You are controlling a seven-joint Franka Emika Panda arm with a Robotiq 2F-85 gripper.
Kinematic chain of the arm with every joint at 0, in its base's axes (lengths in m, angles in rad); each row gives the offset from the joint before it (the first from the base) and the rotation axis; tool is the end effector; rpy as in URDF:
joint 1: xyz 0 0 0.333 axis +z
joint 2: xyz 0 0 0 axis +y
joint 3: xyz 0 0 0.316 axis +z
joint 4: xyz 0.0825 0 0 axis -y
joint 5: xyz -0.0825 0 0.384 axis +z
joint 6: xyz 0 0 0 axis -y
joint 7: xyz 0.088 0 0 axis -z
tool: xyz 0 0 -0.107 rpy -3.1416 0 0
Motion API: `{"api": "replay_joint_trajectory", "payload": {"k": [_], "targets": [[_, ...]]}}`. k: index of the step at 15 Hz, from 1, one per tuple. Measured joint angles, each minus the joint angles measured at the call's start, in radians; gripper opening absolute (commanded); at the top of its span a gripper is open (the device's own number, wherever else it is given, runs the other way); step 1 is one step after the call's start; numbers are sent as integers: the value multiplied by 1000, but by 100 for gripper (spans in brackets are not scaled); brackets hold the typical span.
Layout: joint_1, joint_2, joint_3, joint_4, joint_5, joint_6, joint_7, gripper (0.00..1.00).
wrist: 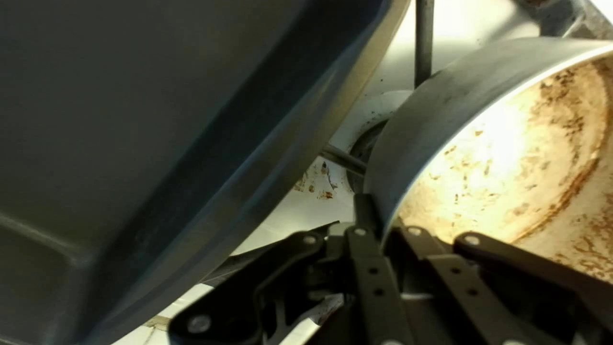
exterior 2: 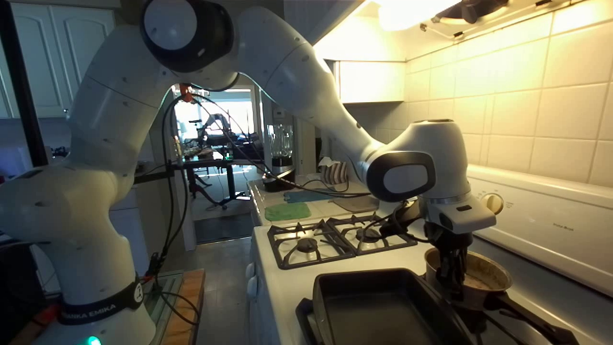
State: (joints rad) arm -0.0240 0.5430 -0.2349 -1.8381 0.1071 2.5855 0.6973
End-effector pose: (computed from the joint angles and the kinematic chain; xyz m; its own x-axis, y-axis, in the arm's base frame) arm 0.6478 -0.1599 0.2615 0.5246 -0.8279 0.1986 -0.8280 -0.5504 -0.1070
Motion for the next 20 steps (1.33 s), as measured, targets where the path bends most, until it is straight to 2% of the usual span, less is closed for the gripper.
{"api": "replay_joint_trajectory", "payload": {"k": [1,3,11,20], "targets": [[0,0,0,2,0,-2,1,31],[0,1,0,4,0,-4,4,44],[-4,1,-1,16,0,-6,7,98],[1,-48,10,11,1,-13,10,100]]}}
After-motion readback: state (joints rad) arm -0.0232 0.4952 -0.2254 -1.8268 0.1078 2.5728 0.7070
